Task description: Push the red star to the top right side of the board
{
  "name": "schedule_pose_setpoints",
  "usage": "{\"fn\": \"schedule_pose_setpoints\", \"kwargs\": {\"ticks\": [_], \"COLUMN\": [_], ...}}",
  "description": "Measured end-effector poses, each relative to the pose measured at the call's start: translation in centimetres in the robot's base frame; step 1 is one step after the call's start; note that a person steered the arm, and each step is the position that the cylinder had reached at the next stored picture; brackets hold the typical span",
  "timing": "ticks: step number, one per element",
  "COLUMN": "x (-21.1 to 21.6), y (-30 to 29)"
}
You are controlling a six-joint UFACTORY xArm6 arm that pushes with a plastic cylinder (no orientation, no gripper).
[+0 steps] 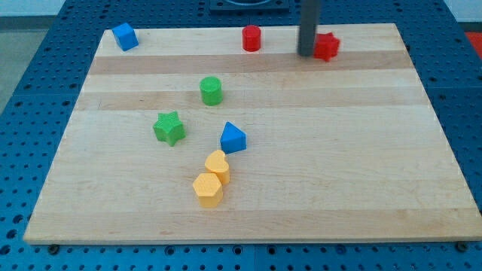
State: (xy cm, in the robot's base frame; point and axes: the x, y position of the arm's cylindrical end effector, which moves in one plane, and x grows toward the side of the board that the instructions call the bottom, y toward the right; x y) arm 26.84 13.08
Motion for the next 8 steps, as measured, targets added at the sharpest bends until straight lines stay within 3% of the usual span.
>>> {"fn": "schedule_pose_setpoints", "kwargs": {"ticks": [1, 2, 4, 5, 8], "x": [0.0, 3.1, 0.2, -1.0, 0.6], "y": [1.3, -0.3, 5.9, 6.5, 6.1]}}
